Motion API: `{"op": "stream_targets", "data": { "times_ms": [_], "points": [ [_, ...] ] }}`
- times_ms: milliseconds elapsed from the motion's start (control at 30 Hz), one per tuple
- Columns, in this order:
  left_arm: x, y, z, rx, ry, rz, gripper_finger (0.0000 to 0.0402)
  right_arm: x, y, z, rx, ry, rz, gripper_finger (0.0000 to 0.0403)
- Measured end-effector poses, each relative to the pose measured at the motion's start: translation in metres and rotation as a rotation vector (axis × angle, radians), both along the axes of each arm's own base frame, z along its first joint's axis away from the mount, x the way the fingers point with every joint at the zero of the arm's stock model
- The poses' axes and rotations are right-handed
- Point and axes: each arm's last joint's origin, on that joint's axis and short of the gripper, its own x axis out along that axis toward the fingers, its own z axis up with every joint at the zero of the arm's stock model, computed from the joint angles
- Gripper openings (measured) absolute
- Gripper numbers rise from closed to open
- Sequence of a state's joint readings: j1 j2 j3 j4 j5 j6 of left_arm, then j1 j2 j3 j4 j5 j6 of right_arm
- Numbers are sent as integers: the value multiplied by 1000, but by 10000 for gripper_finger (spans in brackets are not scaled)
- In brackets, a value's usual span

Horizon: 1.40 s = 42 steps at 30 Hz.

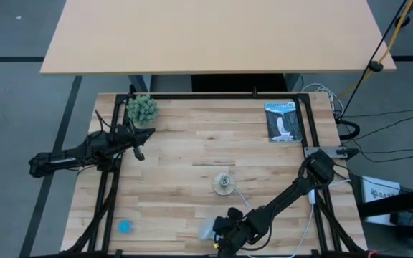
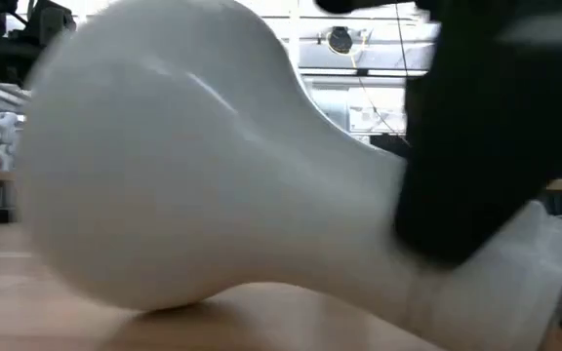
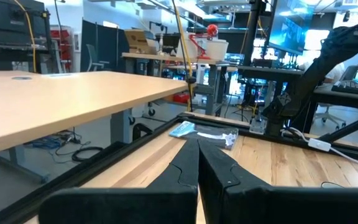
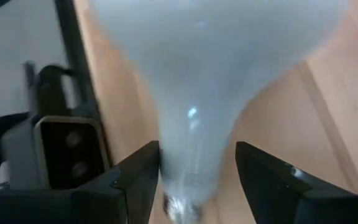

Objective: Screw lightbulb
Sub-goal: Insert the lightbulb into the lamp

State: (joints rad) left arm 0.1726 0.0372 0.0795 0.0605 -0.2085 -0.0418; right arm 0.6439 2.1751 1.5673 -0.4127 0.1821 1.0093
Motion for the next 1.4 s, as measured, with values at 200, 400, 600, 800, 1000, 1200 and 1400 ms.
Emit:
{"op": "stream_targets", "data": {
  "times_ms": [200, 400, 600, 800, 1000, 1200, 1400],
  "points": [
    [0, 0, 0, 0, 0, 0, 0, 9, -15, -2, -24, 13, -32, 199],
    [0, 0, 0, 0, 0, 0, 0, 17, -30, 0, -98, 1, 64, 197],
    [0, 0, 0, 0, 1, 0, 0, 20, -37, -1, -178, -4, 178, 196],
    [0, 0, 0, 0, 0, 0, 0, 22, -48, -3, -225, 28, 206, 196],
    [0, 0, 0, 0, 0, 0, 0, 24, -55, -4, -288, 41, 312, 140],
    [0, 0, 0, 0, 0, 0, 0, 34, -69, -3, -321, 4, 310, 139],
    [0, 0, 0, 0, 0, 0, 0, 45, -85, 0, -349, -40, 151, 139]
  ]
}}
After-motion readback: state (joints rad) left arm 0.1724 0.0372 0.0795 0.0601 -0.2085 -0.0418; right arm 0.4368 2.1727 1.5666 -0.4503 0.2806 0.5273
